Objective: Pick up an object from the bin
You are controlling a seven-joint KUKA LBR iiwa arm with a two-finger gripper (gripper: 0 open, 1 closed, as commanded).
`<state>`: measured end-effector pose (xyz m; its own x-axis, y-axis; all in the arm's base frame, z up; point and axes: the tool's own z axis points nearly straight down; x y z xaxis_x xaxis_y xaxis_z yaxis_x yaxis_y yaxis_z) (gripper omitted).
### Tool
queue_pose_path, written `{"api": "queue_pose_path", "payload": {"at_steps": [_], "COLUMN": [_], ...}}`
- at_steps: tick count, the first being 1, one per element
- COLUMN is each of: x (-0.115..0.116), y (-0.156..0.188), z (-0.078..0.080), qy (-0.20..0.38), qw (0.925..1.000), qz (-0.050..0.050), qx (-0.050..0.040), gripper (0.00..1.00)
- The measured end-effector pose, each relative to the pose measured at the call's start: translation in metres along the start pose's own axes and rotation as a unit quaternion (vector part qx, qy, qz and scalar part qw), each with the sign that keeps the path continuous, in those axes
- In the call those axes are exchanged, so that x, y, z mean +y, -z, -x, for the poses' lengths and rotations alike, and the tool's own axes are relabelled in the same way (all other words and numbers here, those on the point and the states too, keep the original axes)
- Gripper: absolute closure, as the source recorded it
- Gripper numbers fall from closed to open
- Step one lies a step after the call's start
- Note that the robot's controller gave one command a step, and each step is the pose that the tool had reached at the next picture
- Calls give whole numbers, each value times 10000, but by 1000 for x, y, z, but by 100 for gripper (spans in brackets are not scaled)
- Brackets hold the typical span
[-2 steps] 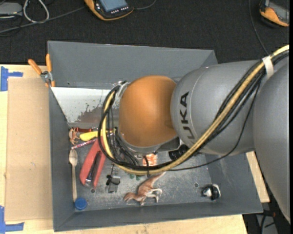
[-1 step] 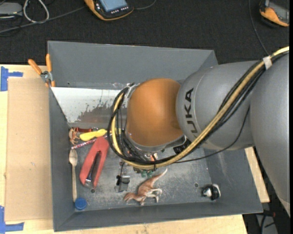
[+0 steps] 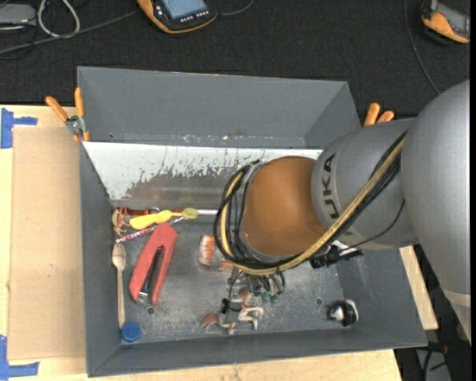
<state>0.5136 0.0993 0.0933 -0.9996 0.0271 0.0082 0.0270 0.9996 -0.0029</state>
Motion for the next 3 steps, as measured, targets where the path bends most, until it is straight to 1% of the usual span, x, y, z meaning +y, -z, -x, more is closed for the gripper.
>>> {"api": "queue_pose_path", "payload": {"at_steps": [1,2,3], "x": [-12,-46,-67], "y": [0,23,55], "z": [-18,-10,-11], "qy": [23,-494,-106], "qw": [10000,9988,9999], "qz": [5,10,16], "qx": [6,9,3], "gripper": [0,0,0]}}
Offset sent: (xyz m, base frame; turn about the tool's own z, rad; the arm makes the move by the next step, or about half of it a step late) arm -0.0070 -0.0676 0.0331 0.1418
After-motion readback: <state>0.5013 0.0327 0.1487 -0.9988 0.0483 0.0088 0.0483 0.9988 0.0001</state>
